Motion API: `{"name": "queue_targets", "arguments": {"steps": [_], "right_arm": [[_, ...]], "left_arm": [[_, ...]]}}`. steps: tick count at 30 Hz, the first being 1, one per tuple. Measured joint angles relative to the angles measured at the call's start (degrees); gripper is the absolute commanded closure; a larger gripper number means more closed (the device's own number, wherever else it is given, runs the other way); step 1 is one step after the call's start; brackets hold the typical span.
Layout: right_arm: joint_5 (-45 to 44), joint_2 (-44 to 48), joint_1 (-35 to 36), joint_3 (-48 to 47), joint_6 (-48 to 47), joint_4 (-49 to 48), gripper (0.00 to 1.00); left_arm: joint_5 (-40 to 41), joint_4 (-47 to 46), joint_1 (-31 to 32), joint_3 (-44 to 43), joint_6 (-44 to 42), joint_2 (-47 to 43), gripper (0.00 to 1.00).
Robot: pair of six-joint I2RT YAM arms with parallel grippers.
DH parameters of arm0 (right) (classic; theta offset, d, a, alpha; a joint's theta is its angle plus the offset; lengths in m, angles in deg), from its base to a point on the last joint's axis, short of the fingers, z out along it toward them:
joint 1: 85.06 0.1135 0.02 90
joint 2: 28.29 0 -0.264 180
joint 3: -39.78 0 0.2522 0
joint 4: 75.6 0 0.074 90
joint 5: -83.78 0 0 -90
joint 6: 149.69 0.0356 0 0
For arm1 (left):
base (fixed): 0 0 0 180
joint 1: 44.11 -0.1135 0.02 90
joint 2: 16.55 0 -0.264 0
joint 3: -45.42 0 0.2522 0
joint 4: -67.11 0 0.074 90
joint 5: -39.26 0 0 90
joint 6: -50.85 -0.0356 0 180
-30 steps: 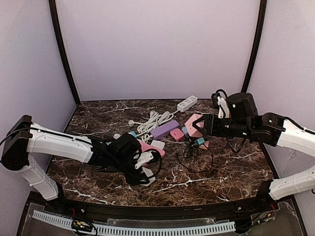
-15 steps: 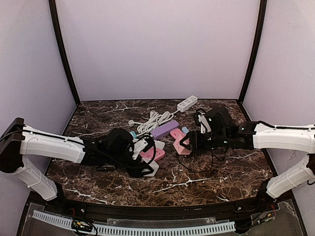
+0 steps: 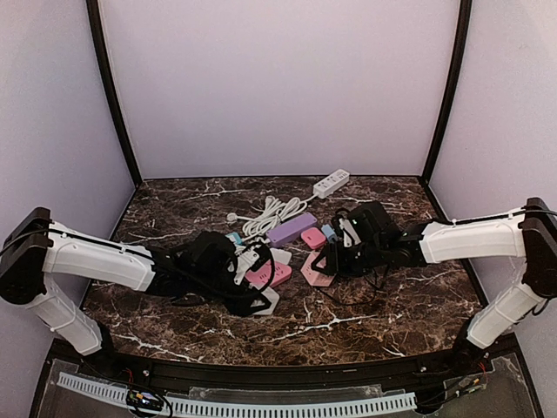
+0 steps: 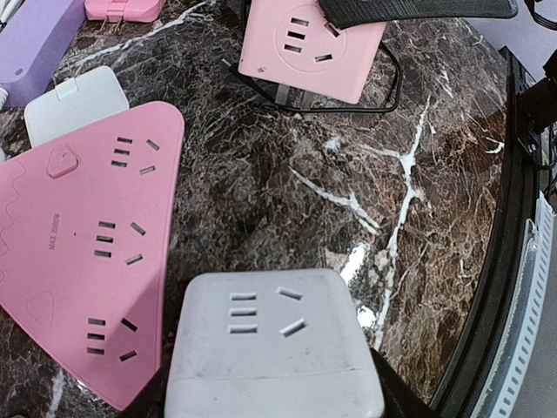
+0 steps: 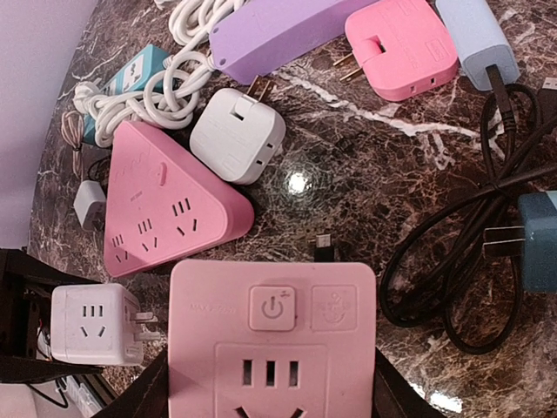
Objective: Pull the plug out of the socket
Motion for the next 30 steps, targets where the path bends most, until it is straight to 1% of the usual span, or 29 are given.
{"name": "queue_targets", "arguments": {"steps": [2,3,4,5,6,7,9,11,14,20,24,27,30], "right_arm": [[0.0,0.0,-0.1,0.0,0.0,-0.2,0.43],[0.0,0.0,-0.1,0.0,0.0,-0.3,0.38],[0.0,0.0,-0.1,0.0,0.0,-0.5,0.33],[0.0,0.0,-0.2,0.0,0.0,-0.5,0.27],[0.0,0.0,-0.2,0.0,0.1,-0.5,0.22],[0.0,0.0,-0.2,0.0,0.3,-0.6,0.18],[0.0,0.0,-0.3,0.0,0.2,-0.9,0.11],[-0.1,0.0,-0.4,0.0,0.0,-1.2,0.06],[-0.4,0.1,-0.4,0.0,-0.3,-1.5,0.03],[-1.3,1.9,-0.4,0.1,-0.8,-1.2,0.01],[-4.1,5.2,-0.4,0.1,-2.9,0.4,0.02],[-6.1,7.2,-1.2,0.0,-5.3,1.7,0.01],[-7.0,8.2,-4.3,0.0,-8.1,2.7,0.01]], "left_arm": [[0.0,0.0,0.0,0.0,0.2,0.0,0.44],[0.1,-0.1,0.0,0.0,0.3,0.0,0.41],[0.2,-0.1,0.0,0.1,0.4,0.0,0.36],[0.3,-0.1,0.0,0.1,0.5,0.0,0.25],[0.4,-0.2,0.0,0.2,0.5,0.0,0.22],[0.6,-0.2,0.0,0.3,0.6,0.0,0.13],[0.9,-0.4,0.0,0.3,0.9,0.0,0.06],[1.2,-0.7,0.0,0.3,1.3,0.0,0.05],[1.5,-0.9,0.0,0.3,1.4,0.0,0.02],[1.7,-0.9,-0.2,0.3,1.6,-1.0,0.01],[1.7,-0.4,-1.2,0.1,1.7,-2.8,0.01],[1.7,1.0,-3.8,-1.2,1.4,-3.9,0.01],[1.9,2.9,-8.2,-2.9,0.5,-4.5,0.01]]}}
